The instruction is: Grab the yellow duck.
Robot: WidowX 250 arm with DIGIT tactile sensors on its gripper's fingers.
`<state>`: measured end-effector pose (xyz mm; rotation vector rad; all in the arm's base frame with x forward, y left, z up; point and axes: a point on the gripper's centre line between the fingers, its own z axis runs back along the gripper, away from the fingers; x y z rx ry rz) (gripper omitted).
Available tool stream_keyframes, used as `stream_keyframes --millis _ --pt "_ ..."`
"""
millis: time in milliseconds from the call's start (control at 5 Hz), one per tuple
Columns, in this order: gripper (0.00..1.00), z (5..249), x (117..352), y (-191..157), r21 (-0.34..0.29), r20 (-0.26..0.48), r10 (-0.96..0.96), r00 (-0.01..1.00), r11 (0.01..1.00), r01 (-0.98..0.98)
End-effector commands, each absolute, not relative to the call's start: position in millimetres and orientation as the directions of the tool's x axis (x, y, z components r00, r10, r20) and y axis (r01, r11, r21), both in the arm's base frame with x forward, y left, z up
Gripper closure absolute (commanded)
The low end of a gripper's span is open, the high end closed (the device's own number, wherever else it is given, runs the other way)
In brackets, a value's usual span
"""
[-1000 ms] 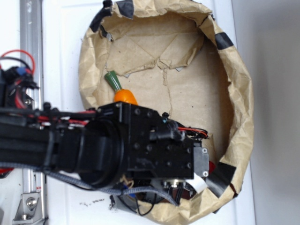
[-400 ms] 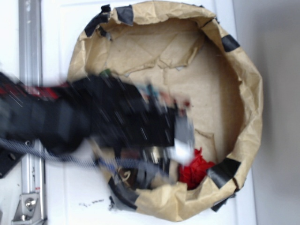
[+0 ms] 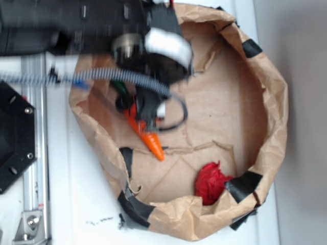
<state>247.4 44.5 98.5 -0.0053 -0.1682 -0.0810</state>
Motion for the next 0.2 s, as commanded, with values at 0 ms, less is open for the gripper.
stream_keyframes --millis 0 --pt "1.0 151.7 255.8 42.3 -0.062 0.27 0.003 0.963 0.998 0.014"
